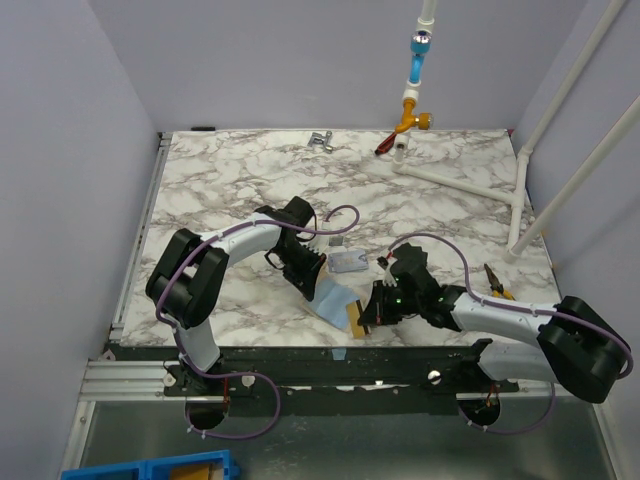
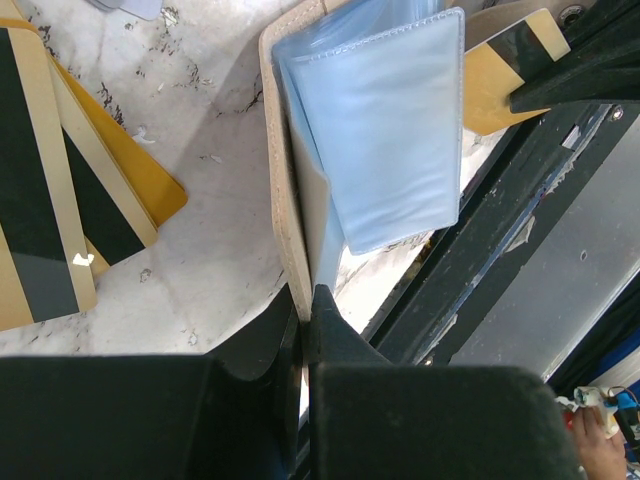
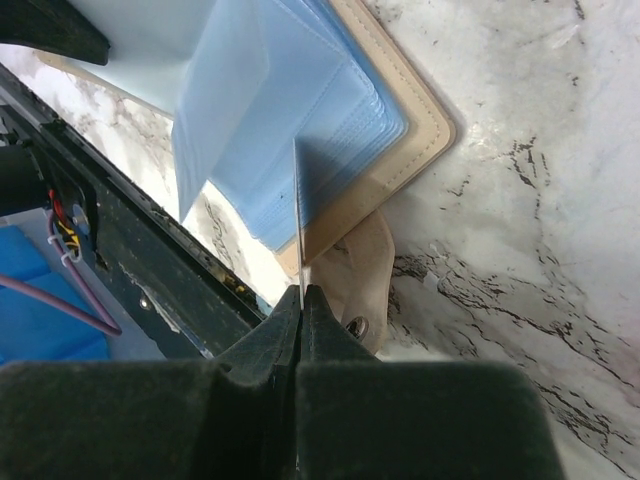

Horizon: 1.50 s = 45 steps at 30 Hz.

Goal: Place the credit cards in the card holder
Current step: Open the card holder at the center of the board.

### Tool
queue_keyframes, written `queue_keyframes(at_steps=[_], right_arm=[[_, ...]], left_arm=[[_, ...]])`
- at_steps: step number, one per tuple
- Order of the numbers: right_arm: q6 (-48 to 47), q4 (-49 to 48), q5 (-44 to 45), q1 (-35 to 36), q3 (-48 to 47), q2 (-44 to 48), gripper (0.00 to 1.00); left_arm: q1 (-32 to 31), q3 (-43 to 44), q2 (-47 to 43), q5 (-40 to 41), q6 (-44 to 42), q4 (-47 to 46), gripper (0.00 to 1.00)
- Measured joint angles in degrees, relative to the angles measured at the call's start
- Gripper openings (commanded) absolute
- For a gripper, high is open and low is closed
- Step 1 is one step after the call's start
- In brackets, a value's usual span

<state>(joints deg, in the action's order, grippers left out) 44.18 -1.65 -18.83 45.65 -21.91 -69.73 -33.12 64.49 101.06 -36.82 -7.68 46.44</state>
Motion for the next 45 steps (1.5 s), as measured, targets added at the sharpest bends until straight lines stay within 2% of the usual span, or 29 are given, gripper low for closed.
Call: queue_keyframes(at_steps=[10, 21, 26, 29, 34, 40, 45], right_arm=[[-0.79, 1.05, -0.09, 0.00, -0.70, 0.39, 0.01], [-5.77, 8.13, -0.09, 0.00, -11.30, -5.66, 0.01], [-7.02, 9.97, -0.09, 0.00, -12.35, -7.52, 0.01], [-7.32, 11.15, -0.07, 0.00, -12.35, -7.54, 0.01], [-7.39, 11.65, -0.07, 0.00, -12.35, -7.52, 0.01], [-7.37, 12.20, 0.22, 0.00, -12.48, -7.52, 0.01], [-7.65, 18.53, 5.03, 0.00, -14.49, -4.90, 0.01]], left_arm=[[-0.02, 0.00, 0.00, 0.00, 0.00, 0.00, 0.00], [-0.02, 0.00, -0.02, 0.00, 0.00, 0.00, 0.00], [0.00, 0.00, -0.02, 0.00, 0.00, 0.00, 0.00], [-0.02, 0.00, -0.02, 0.00, 0.00, 0.00, 0.00], [-0.02, 0.02, -0.02, 0.00, 0.00, 0.02, 0.07], [0.00, 0.28, -0.13, 0.00, 0.02, 0.07, 0.07], [0.00, 0.28, -0.35, 0.00, 0.00, 0.07, 0.07]])
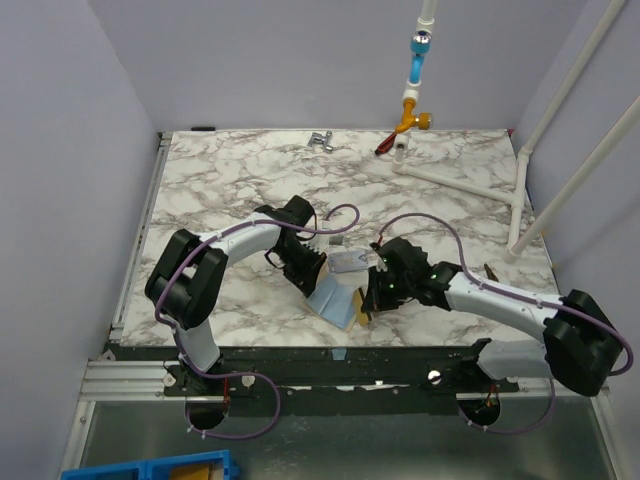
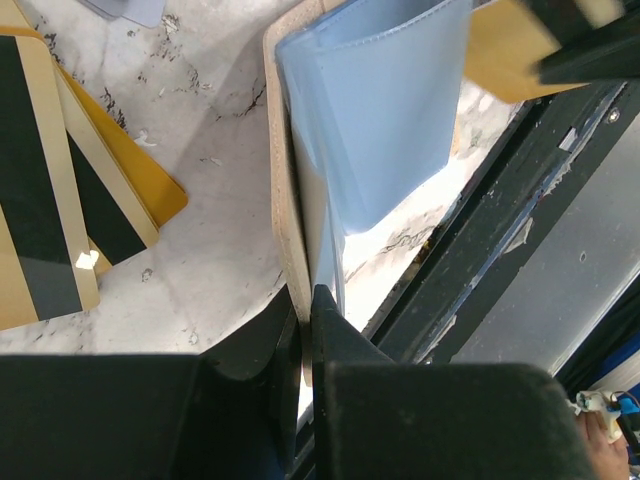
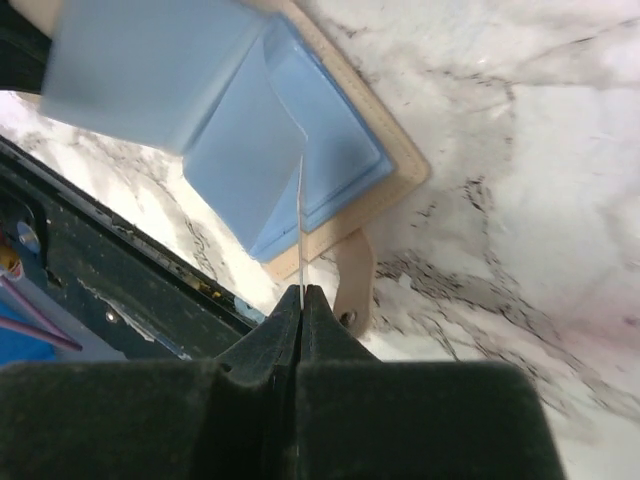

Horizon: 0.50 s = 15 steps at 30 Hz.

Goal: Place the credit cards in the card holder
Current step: Open the card holder at the center of the board.

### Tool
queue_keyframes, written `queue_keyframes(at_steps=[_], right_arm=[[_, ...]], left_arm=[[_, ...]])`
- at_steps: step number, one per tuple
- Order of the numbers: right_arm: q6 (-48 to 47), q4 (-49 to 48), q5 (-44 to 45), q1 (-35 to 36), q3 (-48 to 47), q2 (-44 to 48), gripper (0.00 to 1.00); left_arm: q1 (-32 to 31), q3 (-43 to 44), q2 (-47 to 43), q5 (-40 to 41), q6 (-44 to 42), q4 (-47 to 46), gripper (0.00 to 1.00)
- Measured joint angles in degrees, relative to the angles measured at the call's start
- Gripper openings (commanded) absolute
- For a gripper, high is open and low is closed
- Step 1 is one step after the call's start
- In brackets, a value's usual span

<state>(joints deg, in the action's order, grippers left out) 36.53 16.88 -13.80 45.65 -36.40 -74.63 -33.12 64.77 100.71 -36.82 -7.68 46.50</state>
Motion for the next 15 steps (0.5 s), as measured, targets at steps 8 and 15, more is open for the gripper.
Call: queue_keyframes(at_steps=[8, 15], right_arm=[[0.94, 5.18, 6.10, -0.02, -3.96, 7.98, 0.01], [1.77, -0.31, 1.09, -0.02, -4.11, 2.54, 0.01]], left_arm=[[0.00, 0.00, 0.00, 0.00, 0.00, -0.02, 0.07], [0.04, 0.00, 0.00, 0.00, 0.02, -0.04, 0.15]])
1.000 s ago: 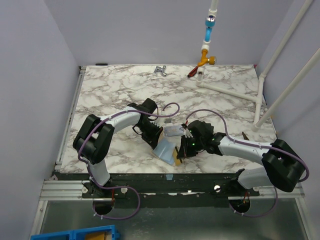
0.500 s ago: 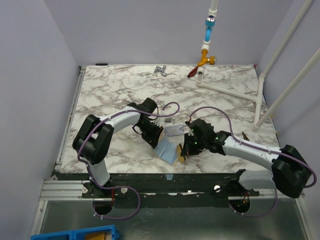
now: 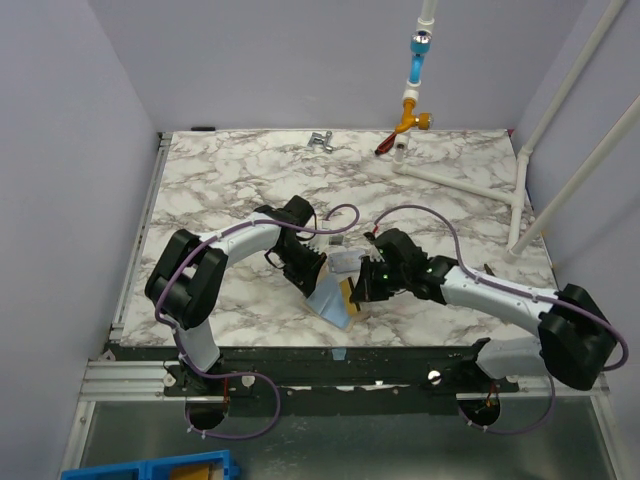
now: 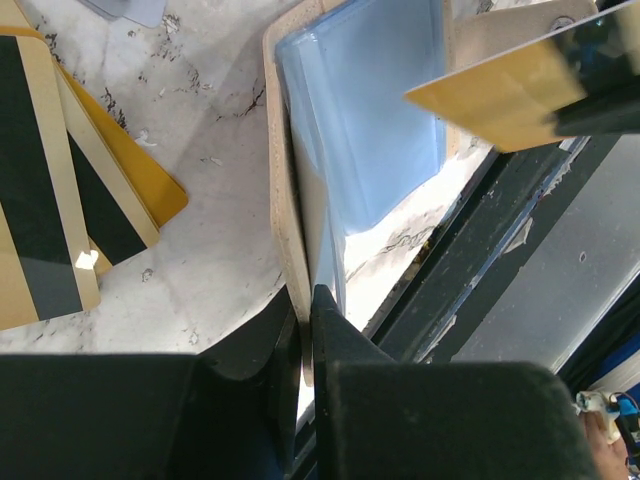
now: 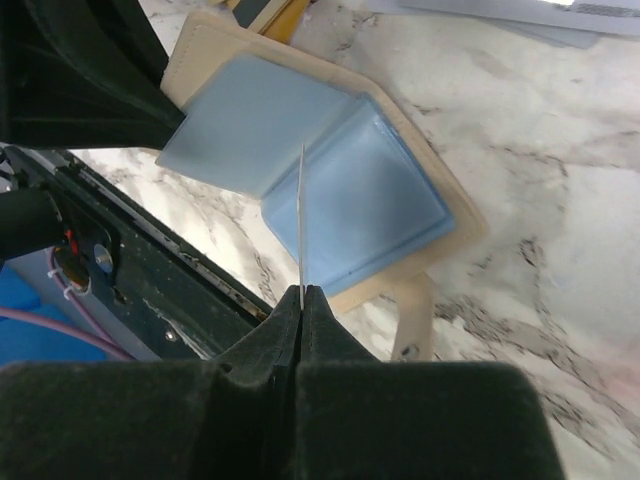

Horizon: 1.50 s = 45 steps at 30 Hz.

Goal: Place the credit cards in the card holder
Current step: Open the card holder at the center of the board.

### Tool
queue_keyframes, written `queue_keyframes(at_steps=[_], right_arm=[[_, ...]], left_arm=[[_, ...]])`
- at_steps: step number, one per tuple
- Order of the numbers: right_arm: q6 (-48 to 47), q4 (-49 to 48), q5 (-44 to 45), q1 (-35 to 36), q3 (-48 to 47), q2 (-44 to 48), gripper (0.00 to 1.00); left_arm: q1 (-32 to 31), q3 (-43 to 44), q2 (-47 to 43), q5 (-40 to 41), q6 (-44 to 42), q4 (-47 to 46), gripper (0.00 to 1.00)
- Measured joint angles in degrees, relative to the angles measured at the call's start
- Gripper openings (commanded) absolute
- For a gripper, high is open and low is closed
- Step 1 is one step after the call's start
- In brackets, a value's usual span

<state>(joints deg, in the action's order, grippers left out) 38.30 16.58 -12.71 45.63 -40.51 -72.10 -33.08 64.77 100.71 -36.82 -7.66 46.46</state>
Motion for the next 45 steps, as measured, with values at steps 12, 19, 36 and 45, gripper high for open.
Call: queue_keyframes(at_steps=[12, 19, 36, 45], right_arm=[[0.42, -10.38, -8.81, 0.63, -1.49, -13.88, 0.01], [-0.26, -12.24, -10.69, 1.36, -3.04, -17.05, 0.01], [-1.97, -11.85, -12.28, 2.34, 0.61, -16.17, 0.01], [-5.03, -4.57, -8.85, 2.38, 1.11, -11.41, 0.01]], left_arm=[[3.52, -0.83, -0.09, -3.10, 1.51, -0.26, 0.48], [6.56, -1.46, -1.22, -5.11, 1.64, -0.31, 0.48], [8.15, -1.46, 3.65, -8.87, 3.67, -3.93, 0.00], [7.04, -4.11, 3.87, -8.81, 3.74, -4.35, 0.00]])
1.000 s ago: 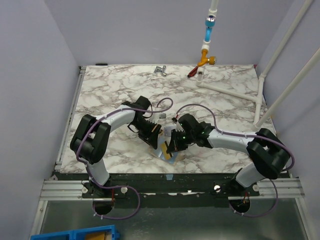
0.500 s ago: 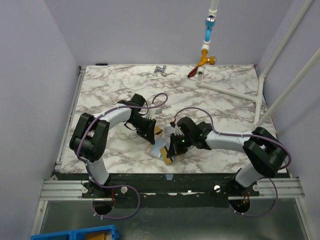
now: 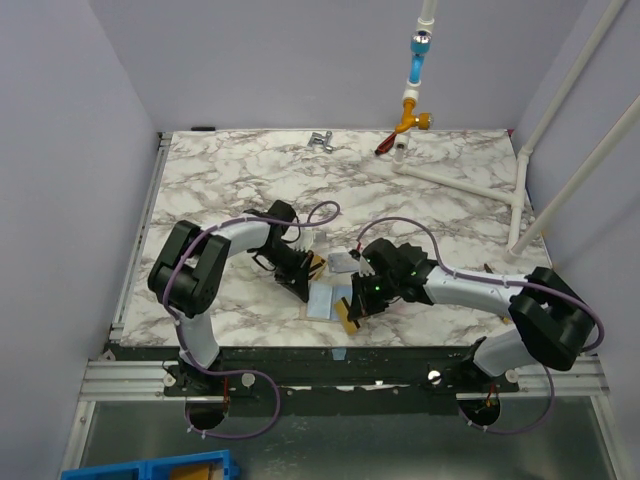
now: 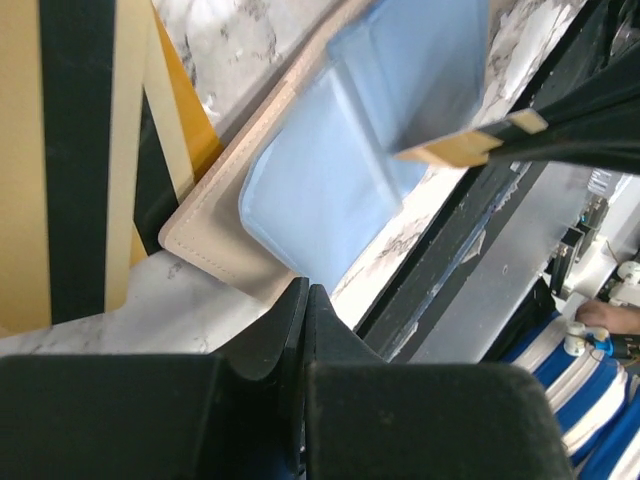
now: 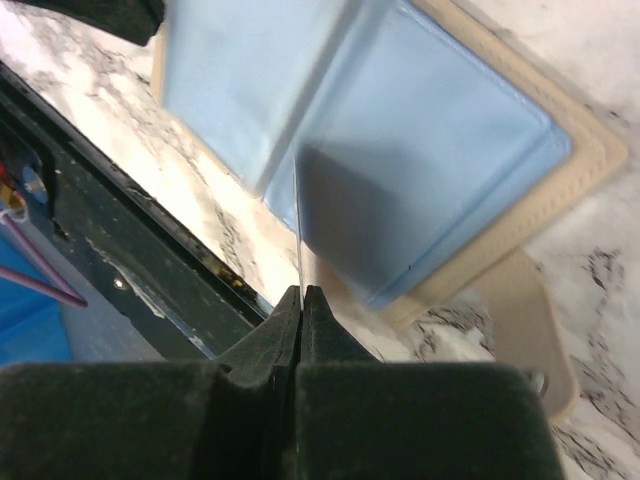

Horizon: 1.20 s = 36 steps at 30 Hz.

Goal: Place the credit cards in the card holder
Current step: Open the card holder at the center of the board.

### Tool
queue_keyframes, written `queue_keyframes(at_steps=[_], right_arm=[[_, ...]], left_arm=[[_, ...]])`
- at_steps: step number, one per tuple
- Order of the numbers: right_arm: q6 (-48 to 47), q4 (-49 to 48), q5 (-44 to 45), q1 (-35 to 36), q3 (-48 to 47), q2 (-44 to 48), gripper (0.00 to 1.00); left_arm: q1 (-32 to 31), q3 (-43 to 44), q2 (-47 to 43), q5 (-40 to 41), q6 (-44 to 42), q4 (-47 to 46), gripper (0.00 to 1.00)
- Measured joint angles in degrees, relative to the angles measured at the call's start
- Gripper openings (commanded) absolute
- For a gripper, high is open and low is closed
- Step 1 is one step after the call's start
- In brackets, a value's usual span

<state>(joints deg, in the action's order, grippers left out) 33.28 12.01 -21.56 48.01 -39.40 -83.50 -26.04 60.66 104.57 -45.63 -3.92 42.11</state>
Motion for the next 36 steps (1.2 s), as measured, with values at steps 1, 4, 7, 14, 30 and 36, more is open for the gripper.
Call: queue_keyframes(at_steps=[1, 4, 7, 14, 30, 36], right_arm=[[-0.44, 1.01, 0.74, 0.00, 0.00, 0.52, 0.01], [-1.42, 3.17, 2.14, 0.00, -0.02, 1.46, 0.01], [-1.95, 4.76, 2.84, 0.00, -0.50, 1.66, 0.01], [-2.32, 7.13, 3.54, 0.00, -4.74, 1.64, 0.01], [1.62, -0.76, 7.06, 0.00, -5.70, -3.02, 0.01], [1.97, -3.02, 8.70, 0.04, -4.46, -3.17, 0.01]], left_arm=[[-0.07, -0.48, -0.04, 0.00, 0.00, 0.13, 0.00], [-0.68, -0.83, -0.26, 0.02, -0.02, 0.57, 0.00], [-1.42, -0.66, -1.38, 0.02, -0.46, 1.01, 0.00], [-1.68, 1.97, -5.27, 0.52, -4.33, 4.24, 0.17], [-1.66, 9.75, -24.83, 10.05, -11.87, 7.93, 0.99], [-1.11, 14.14, -33.62, 16.63, -13.03, 5.60, 0.98]])
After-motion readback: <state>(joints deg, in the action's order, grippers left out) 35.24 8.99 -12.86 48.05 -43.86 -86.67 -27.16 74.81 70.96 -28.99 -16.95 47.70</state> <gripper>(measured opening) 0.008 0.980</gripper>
